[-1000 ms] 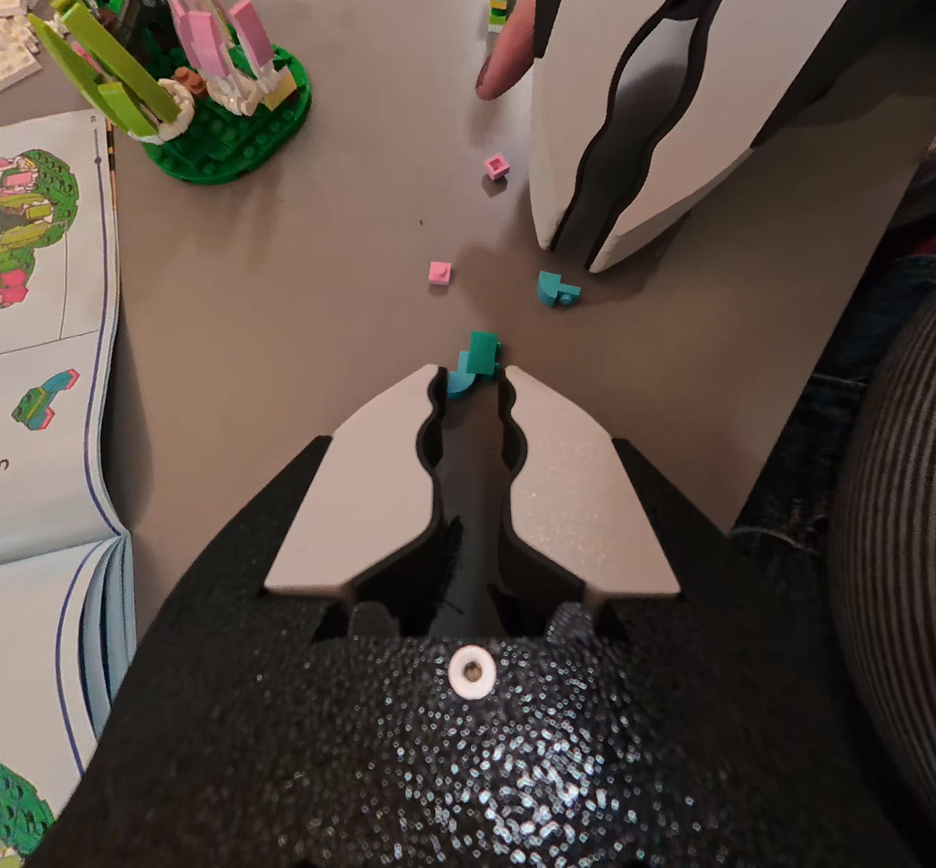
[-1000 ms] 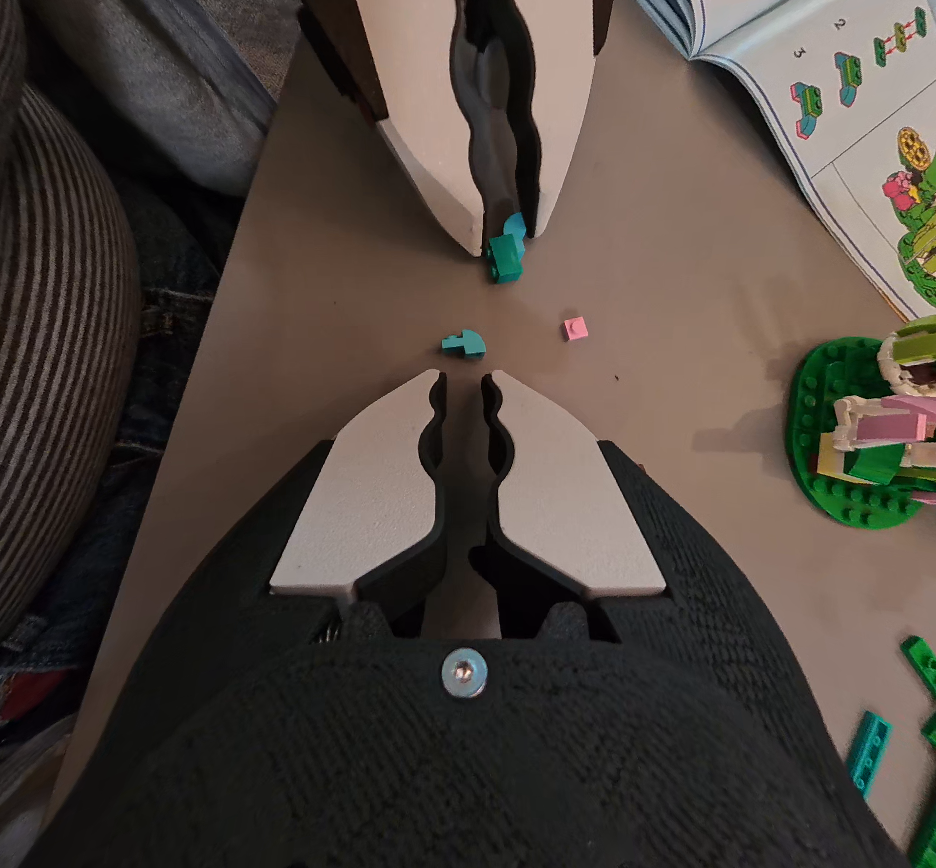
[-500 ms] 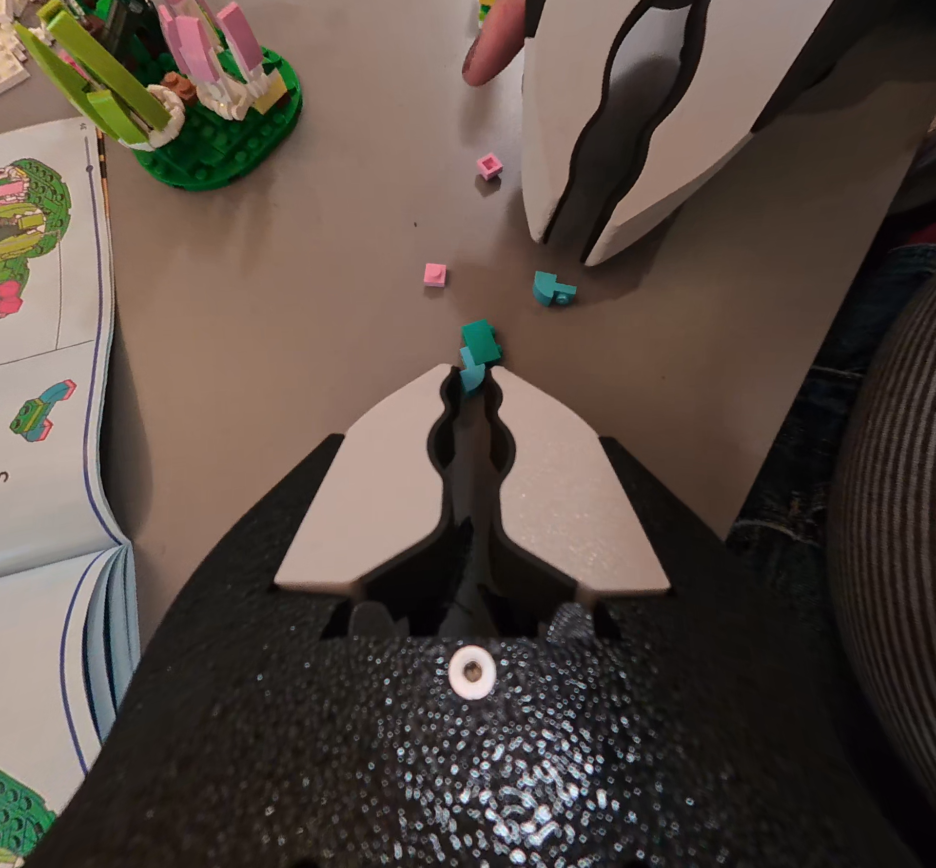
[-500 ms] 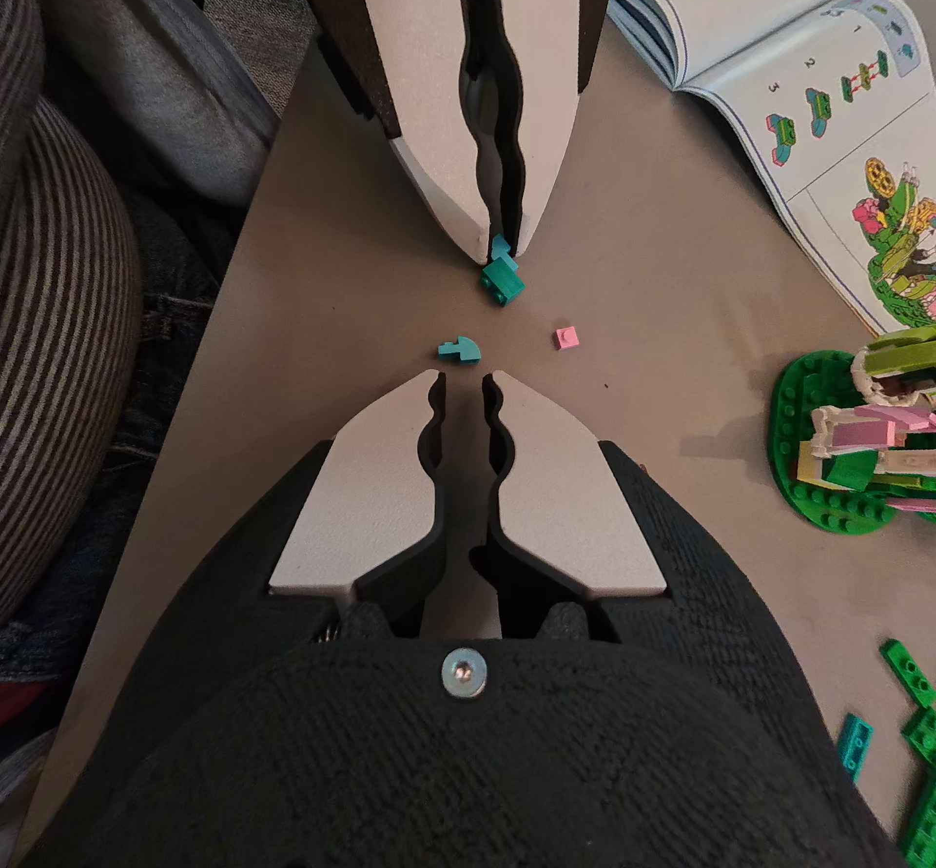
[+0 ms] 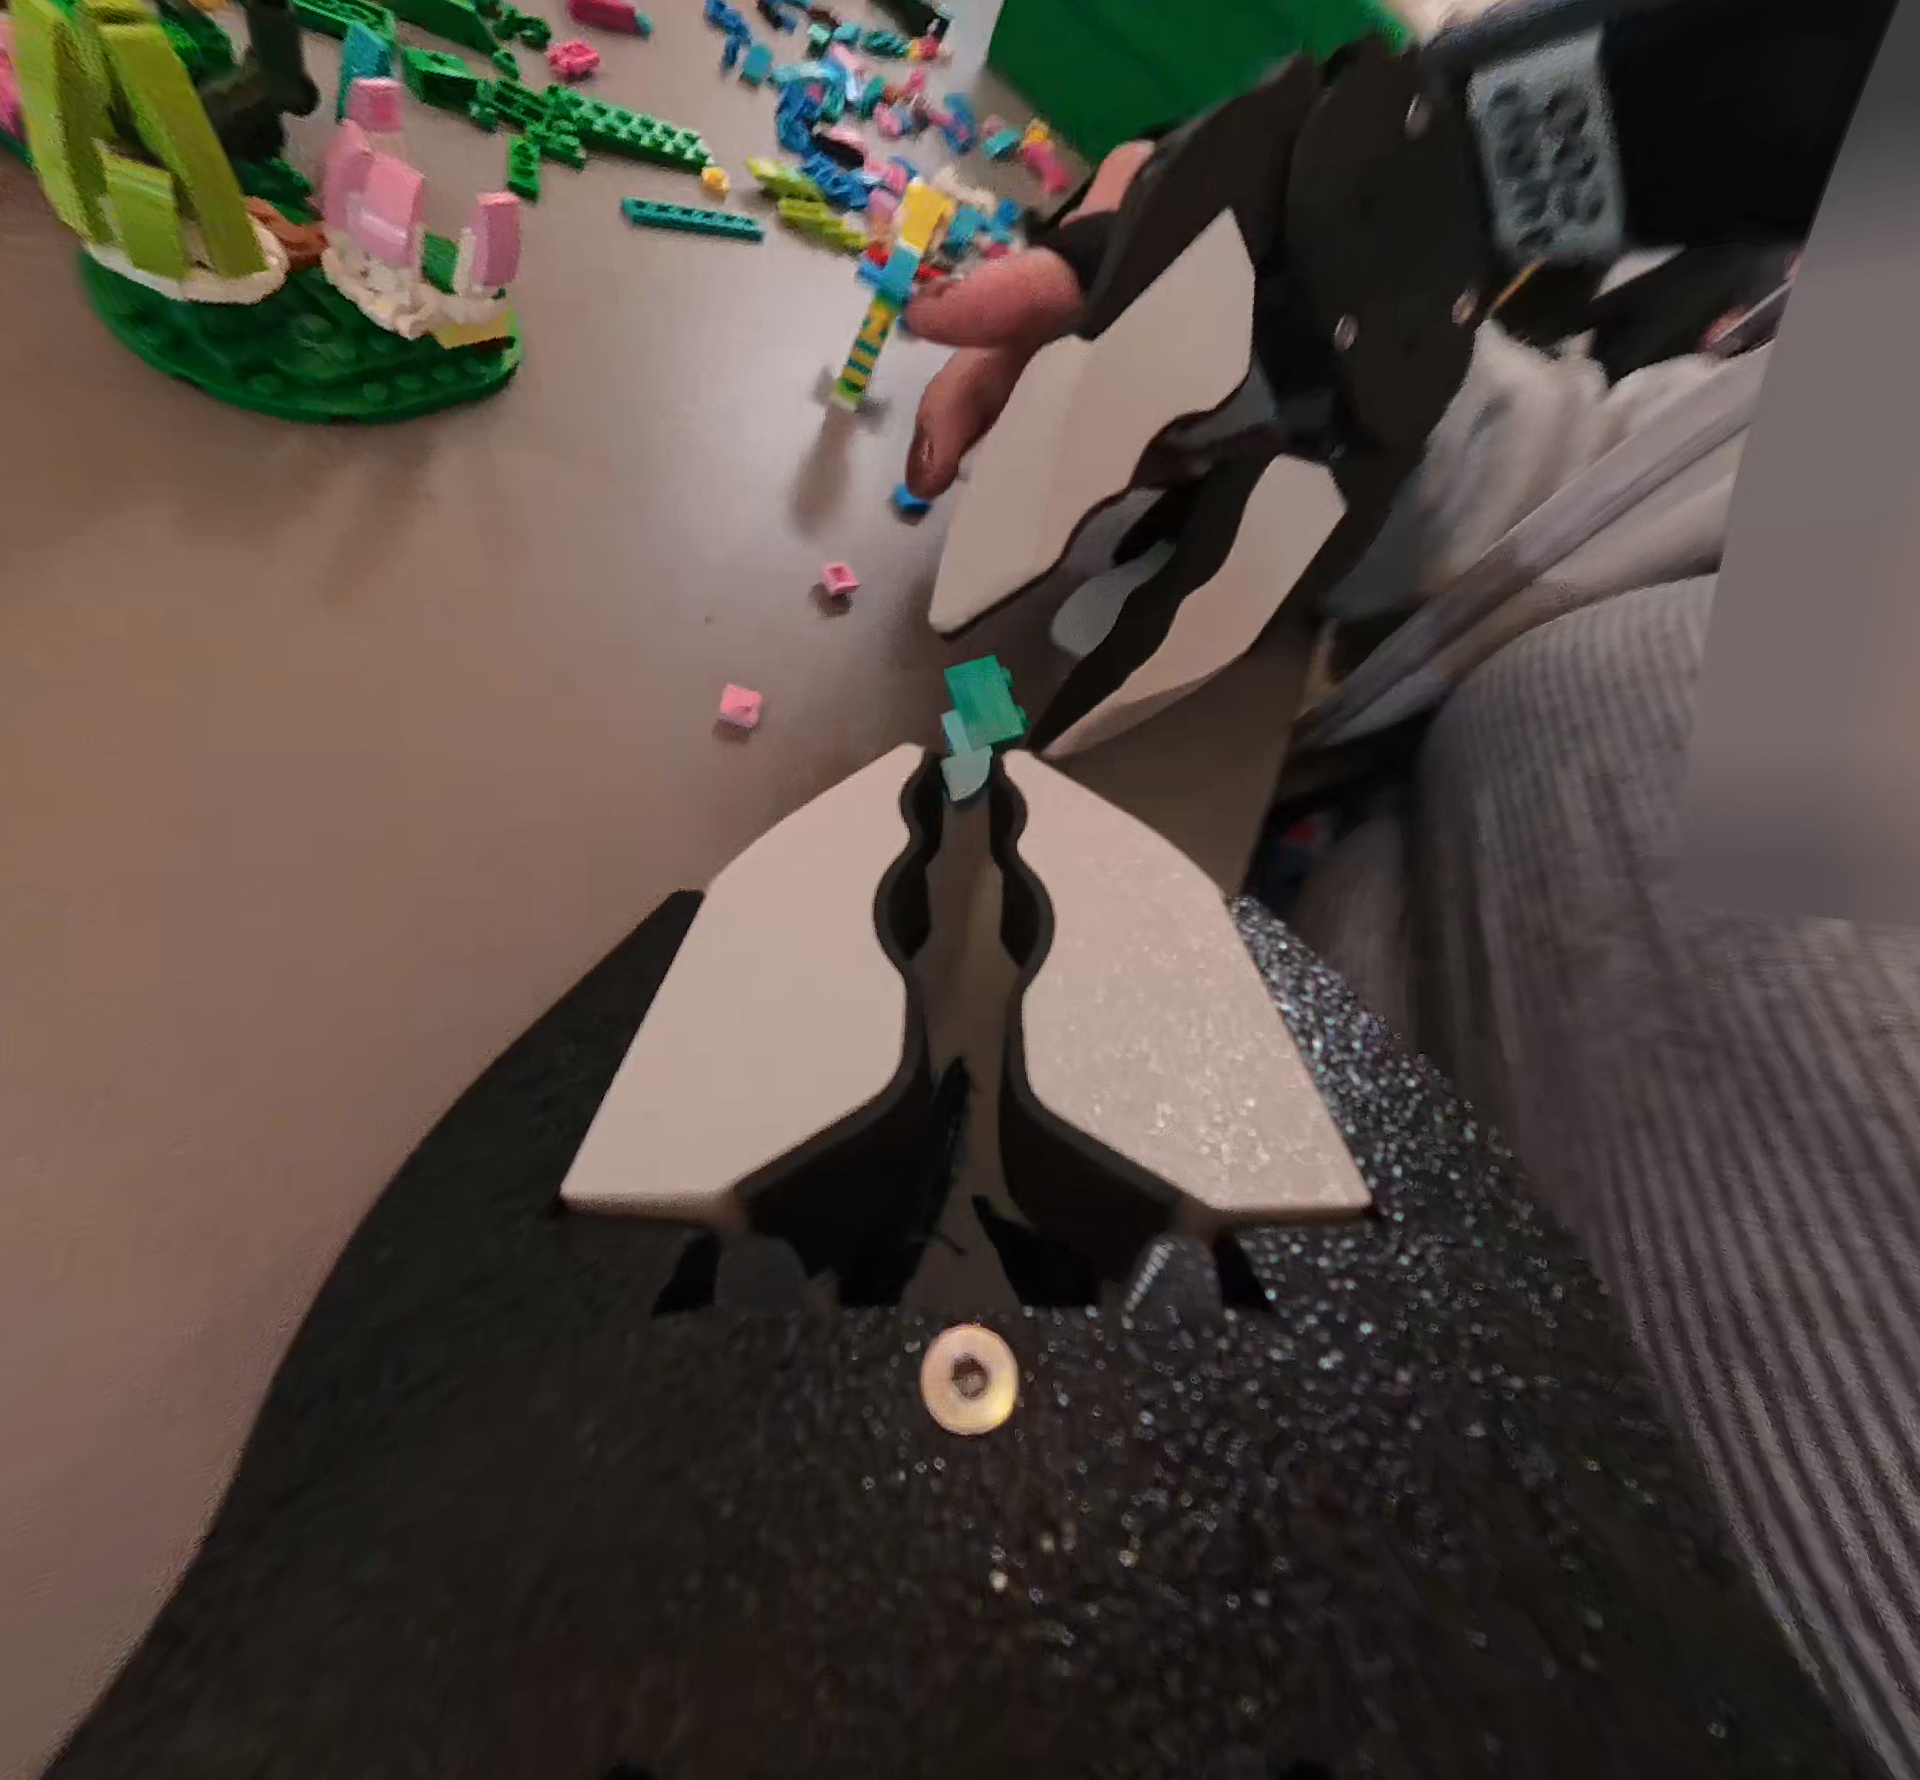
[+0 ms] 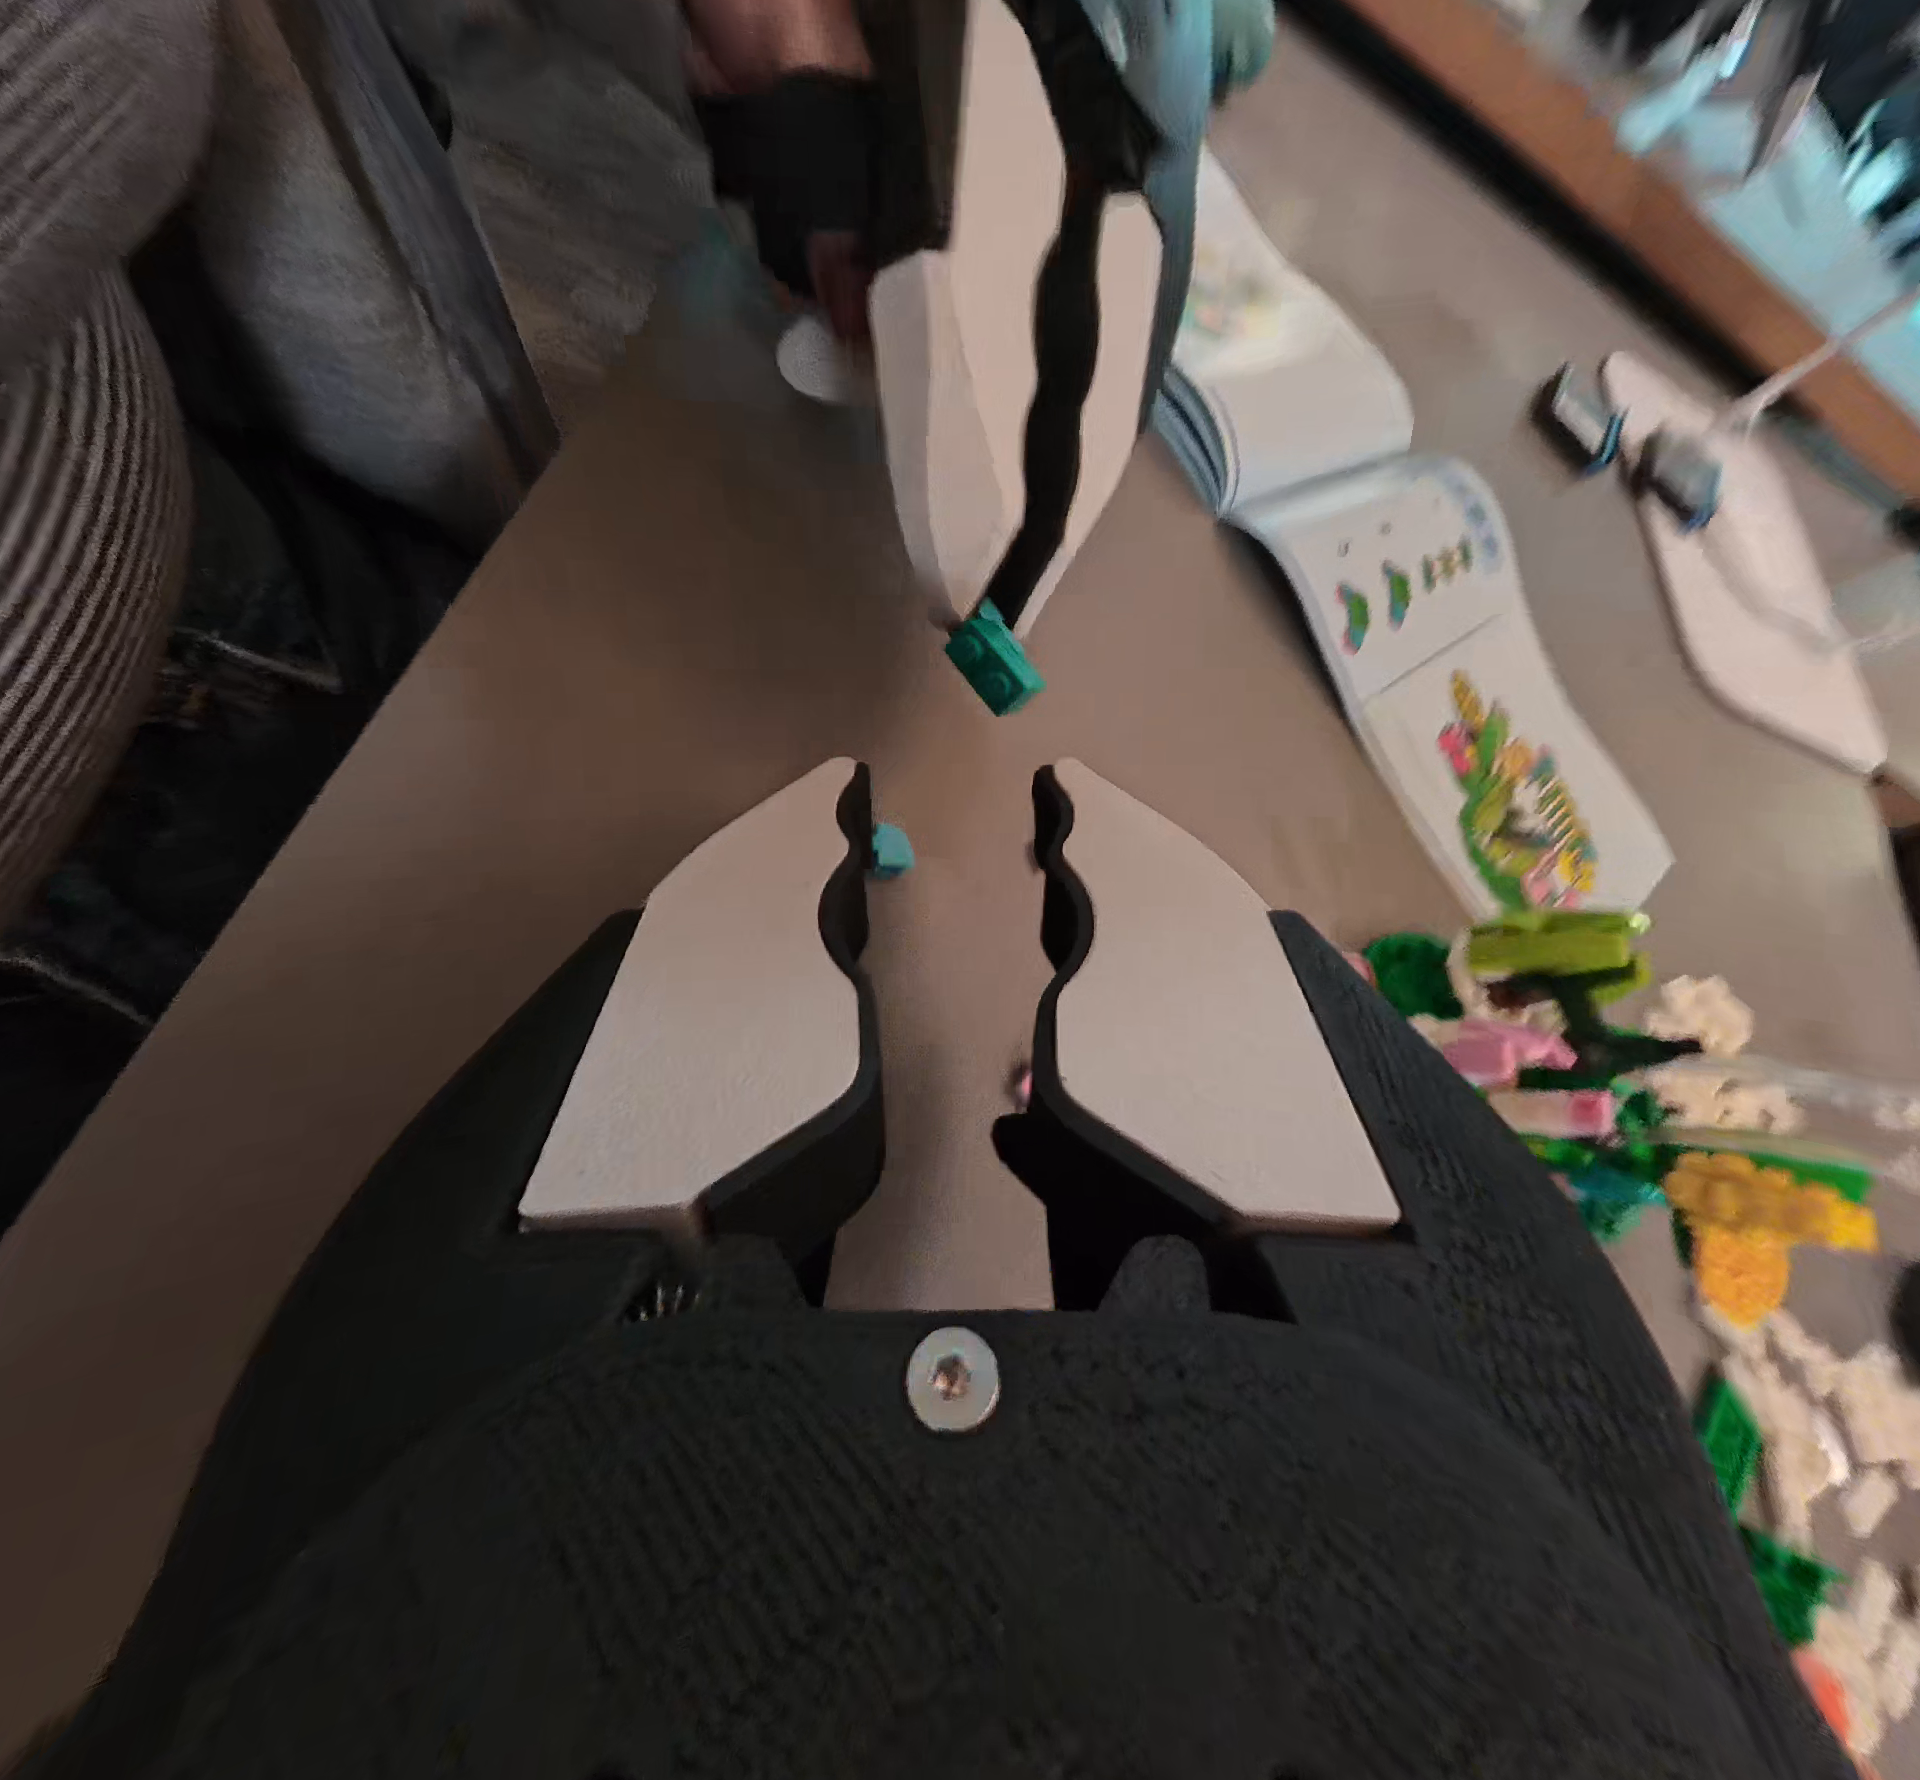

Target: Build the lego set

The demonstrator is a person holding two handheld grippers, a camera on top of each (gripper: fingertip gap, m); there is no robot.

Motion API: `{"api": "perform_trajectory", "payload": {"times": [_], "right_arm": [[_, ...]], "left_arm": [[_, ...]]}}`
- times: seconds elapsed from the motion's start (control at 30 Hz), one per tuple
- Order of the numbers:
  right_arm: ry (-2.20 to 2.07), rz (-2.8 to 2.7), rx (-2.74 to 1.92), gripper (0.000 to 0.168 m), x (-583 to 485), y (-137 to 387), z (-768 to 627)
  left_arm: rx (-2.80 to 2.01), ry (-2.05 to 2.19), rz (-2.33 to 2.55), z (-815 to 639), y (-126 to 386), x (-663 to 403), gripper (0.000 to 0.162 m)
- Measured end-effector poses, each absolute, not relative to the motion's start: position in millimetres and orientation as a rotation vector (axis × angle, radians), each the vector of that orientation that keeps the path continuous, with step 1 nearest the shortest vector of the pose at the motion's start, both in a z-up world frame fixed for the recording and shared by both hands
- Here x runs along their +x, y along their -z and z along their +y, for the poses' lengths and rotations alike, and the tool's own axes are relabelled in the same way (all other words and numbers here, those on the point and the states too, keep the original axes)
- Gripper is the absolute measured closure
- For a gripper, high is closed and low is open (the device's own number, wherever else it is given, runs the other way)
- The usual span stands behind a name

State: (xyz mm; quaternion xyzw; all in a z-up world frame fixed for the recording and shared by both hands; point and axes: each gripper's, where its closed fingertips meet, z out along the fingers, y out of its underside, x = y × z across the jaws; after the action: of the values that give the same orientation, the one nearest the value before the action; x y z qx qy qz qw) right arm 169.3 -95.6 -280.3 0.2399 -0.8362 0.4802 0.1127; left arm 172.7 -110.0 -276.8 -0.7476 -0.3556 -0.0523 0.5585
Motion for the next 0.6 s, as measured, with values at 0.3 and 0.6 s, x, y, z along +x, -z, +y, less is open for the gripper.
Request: {"api": "perform_trajectory", "payload": {"times": [0.3,0.6], "right_arm": [[-1.555,-2.294,0.866,0.144,187,260,-103],[-1.473,-2.347,0.873,0.145,179,268,-99]], "left_arm": [[-1.545,0.481,-0.809,-101,257,192,0.154],[-1.537,0.501,-0.828,-104,260,193,0.154]]}}
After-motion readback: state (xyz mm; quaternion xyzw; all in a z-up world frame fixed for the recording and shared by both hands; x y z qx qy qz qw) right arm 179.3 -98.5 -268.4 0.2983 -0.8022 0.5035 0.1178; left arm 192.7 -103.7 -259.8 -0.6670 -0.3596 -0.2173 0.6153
